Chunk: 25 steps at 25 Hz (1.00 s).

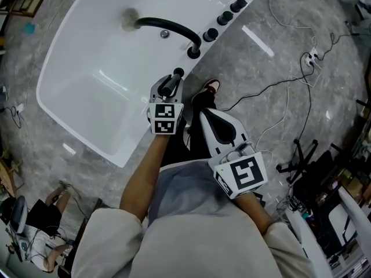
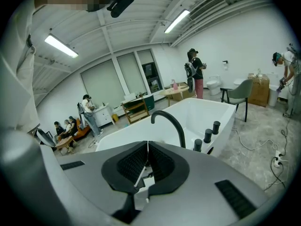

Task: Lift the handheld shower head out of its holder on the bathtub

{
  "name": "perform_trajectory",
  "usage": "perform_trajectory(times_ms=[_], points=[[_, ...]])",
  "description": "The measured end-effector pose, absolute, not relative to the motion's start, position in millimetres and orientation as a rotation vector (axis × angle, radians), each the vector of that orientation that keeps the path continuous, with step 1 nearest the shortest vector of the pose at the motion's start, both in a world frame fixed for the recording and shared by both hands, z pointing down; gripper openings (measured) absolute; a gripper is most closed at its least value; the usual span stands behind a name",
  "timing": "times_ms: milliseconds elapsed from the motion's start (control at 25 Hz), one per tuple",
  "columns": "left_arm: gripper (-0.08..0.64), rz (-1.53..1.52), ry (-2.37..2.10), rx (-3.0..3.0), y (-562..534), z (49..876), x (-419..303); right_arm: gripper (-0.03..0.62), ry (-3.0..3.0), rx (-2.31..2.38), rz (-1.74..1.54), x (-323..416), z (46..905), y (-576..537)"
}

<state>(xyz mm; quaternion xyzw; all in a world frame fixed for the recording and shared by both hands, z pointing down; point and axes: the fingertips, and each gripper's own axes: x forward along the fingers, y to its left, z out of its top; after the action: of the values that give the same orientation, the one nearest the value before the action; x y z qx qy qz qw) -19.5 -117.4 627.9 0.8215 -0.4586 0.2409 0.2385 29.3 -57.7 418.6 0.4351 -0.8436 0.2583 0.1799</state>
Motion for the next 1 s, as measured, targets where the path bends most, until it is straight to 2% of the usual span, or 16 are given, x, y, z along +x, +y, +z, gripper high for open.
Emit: perform_trajectory(times_ms=[1000], points=[[0.14, 0.653, -1.221, 2.315, -108, 584, -26, 0.018, -2.415, 1.297, 0.693, 23, 398, -64]])
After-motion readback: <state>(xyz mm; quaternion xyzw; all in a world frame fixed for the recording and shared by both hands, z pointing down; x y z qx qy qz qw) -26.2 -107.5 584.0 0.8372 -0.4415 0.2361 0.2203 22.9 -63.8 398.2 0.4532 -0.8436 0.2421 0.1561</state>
